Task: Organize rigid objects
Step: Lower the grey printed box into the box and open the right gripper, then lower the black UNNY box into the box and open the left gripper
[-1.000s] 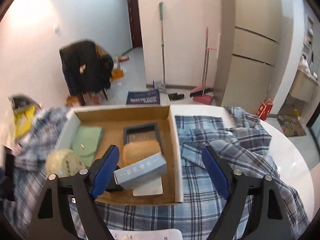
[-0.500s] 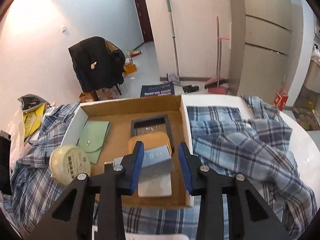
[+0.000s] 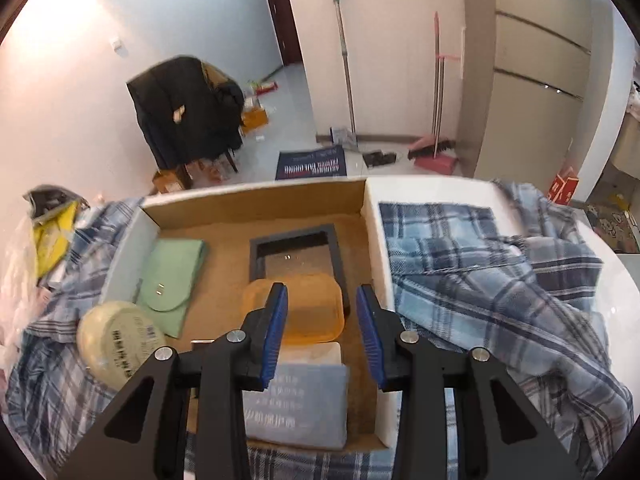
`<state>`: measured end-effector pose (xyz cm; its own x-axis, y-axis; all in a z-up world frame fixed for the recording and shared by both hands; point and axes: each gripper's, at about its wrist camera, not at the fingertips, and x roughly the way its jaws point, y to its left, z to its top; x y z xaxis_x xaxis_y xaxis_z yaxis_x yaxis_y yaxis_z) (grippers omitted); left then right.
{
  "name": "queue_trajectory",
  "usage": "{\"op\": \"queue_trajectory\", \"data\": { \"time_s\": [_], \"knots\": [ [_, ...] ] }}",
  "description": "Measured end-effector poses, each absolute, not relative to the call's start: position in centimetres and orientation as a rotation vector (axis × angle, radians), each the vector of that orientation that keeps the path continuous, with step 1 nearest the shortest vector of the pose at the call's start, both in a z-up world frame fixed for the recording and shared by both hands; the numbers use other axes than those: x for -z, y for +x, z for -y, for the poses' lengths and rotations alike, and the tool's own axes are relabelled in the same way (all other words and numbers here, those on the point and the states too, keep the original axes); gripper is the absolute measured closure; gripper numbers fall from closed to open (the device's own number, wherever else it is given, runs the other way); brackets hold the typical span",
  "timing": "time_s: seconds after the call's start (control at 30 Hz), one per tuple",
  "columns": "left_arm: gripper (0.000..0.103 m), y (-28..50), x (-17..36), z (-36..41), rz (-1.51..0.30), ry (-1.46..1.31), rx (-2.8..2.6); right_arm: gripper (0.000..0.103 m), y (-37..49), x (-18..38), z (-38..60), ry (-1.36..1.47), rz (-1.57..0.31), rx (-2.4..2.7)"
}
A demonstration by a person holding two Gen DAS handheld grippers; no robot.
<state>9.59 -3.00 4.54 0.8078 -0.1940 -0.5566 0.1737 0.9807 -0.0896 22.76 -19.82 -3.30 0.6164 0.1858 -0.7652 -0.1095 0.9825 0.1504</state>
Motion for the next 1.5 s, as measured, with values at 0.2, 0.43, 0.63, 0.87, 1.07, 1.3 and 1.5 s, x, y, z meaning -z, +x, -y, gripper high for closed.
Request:
{"op": "queue_trajectory", "data": {
  "time_s": [0.2, 0.43, 0.63, 0.87, 1.07, 1.3, 1.5],
  "knots": [
    [0.068, 11.0, -4.1, 2.9, -0.647, -0.086, 0.251, 0.048, 18.4, -0.9, 21.0, 0.08, -0.74, -0.146],
    [0.068, 16.1, -2.8, 5.0, -0.763, -0.132, 0.29, 0.048, 18.6, -0.8, 22.4, 0.072, -0.685, -0.068],
    [0.068, 21.2, -0.8, 6.7, -0.833, -0.097, 0.239, 0.048, 20.6, 2.1, 23.6, 0.092, -0.753, -0.058],
    [0.068, 24.8, 3.1, 8.0, -0.904, -0.092, 0.174, 0.048, 21.0, 3.7, 24.7, 0.103, -0.78, -0.038],
    [0.067, 26.8, 5.5, 8.6, -0.955, -0.094, 0.126, 0.048, 21.3, 4.0, 24.4, 0.088, -0.781, -0.042],
    [0.068, 27.3, 5.9, 8.6, -0.957, -0.092, 0.117, 0.048, 21.1, 3.9, 23.8, 0.069, -0.773, -0.045],
    [0.067, 27.5, 5.5, 8.8, -0.943, -0.075, 0.11, 0.048, 20.9, 3.8, 24.2, 0.08, -0.775, -0.038]
  ]
}}
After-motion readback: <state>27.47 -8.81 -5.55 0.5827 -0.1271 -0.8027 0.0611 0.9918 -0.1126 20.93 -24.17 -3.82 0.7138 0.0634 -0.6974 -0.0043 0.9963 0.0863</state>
